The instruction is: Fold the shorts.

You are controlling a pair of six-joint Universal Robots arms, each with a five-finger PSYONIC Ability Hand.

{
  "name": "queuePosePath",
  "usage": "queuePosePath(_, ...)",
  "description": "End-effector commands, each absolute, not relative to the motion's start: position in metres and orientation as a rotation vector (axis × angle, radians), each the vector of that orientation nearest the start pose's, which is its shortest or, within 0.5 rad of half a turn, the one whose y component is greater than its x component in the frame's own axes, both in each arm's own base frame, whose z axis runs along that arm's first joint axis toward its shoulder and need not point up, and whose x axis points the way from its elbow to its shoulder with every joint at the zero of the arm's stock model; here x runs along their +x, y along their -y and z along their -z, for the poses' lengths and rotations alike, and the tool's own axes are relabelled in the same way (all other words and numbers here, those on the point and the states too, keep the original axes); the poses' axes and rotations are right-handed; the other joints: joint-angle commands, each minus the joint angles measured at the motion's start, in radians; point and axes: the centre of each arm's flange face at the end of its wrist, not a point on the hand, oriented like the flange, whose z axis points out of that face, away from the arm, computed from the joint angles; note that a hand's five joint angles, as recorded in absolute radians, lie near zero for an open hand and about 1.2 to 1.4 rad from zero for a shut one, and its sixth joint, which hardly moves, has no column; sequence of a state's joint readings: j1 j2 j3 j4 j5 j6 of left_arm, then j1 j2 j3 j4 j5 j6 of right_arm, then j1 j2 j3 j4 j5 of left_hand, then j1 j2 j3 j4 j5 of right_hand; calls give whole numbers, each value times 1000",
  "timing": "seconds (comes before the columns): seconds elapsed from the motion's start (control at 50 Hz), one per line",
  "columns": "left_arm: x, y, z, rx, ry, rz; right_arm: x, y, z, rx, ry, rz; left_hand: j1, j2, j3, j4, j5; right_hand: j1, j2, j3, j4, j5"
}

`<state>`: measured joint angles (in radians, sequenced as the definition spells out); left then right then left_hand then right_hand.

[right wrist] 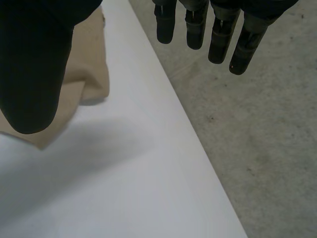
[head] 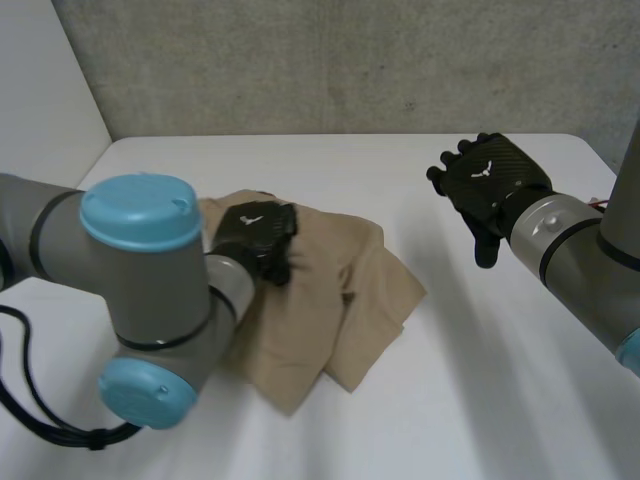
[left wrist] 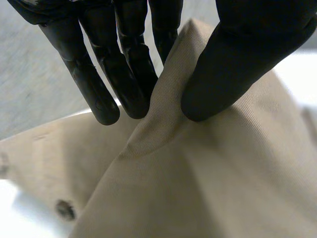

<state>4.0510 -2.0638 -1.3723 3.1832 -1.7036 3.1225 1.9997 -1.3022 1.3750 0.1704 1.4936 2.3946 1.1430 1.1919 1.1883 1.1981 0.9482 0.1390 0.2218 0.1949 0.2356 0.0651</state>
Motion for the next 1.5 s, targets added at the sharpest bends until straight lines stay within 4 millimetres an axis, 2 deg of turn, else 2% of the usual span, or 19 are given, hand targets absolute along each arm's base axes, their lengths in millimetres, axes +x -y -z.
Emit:
queuePosePath(0.02,-368,204,-225,649,-2755,2377,260,269,-277,-1441,-2126,2087,253,204,208,198,274,36,-47,-20,-61,-65)
queuePosePath(0.14,-387,169,-220,783,-2875,2365,255,272,-284,-1407,-2127,2149,216,167,171,161,236,36,-47,-20,-61,-65)
queuePosePath(0.18,-386,166,-220,795,-2884,2356,254,273,-284,-1404,-2131,2150,-152,-201,-198,-207,-132,36,-47,-20,-61,-65)
queuePosePath(0.2,-384,165,-220,809,-2874,2351,253,274,-284,-1403,-2136,2152,-602,-651,-647,-657,-582,36,-47,-20,-61,-65)
queuePosePath(0.26,-382,165,-221,795,-2862,2352,252,274,-284,-1403,-2136,2152,-786,-834,-831,-841,-765,36,-47,-20,-61,-65)
queuePosePath(0.34,-368,178,-239,693,-2806,2419,252,274,-284,-1403,-2136,2152,-841,-890,-887,-896,-821,36,-47,-20,-61,-65)
queuePosePath(0.42,-335,219,-250,527,-2680,2430,253,273,-284,-1403,-2134,2148,-847,-896,-893,-902,-827,36,-47,-20,-61,-65)
queuePosePath(0.52,-289,269,-246,408,-2534,2312,255,272,-282,-1410,-2134,2139,-783,-832,-828,-838,-763,36,-47,-20,-61,-65)
queuePosePath(0.6,-261,281,-228,391,-2564,2101,255,272,-281,-1416,-2132,2134,-692,-741,-737,-747,-672,36,-47,-20,-61,-65)
queuePosePath(0.68,-246,278,-207,401,-2655,1886,256,271,-280,-1418,-2133,2129,-668,-717,-714,-723,-648,36,-47,-20,-61,-65)
queuePosePath(0.86,-241,265,-173,450,-2779,1643,259,273,-273,-1433,-2139,2108,-683,-732,-728,-738,-663,36,-47,-20,-61,-65)
queuePosePath(1.1,-259,279,-147,547,-2824,1693,259,271,-266,-1451,-2153,2076,-621,-670,-667,-676,-601,36,-47,-20,-61,-65)
queuePosePath(1.16,-262,284,-145,545,-2804,1739,259,271,-265,-1452,-2155,2072,-484,-533,-529,-539,-464,36,-47,-20,-61,-65)
queuePosePath(1.24,-263,292,-140,532,-2769,1794,259,271,-264,-1455,-2159,2068,76,27,31,21,96,36,-47,-20,-61,-65)
queuePosePath(1.26,-263,295,-141,521,-2753,1820,259,271,-264,-1455,-2159,2068,251,203,206,196,272,36,-47,-20,-61,-65)
queuePosePath(1.32,-260,303,-145,485,-2701,1851,259,271,-261,-1462,-2164,2056,253,204,208,198,274,36,-47,-20,-61,-65)
queuePosePath(1.38,-239,326,-161,327,-2560,1897,259,272,-258,-1464,-2170,2047,253,204,208,198,274,36,-47,-20,-61,-65)
queuePosePath(1.4,-222,340,-176,219,-2460,1928,259,272,-258,-1464,-2170,2047,253,204,208,198,274,36,-47,-20,-61,-65)
queuePosePath(1.5,-183,371,-237,35,-2137,2111,259,272,-257,-1465,-2172,2045,253,204,208,198,274,36,-47,-20,-61,-65)
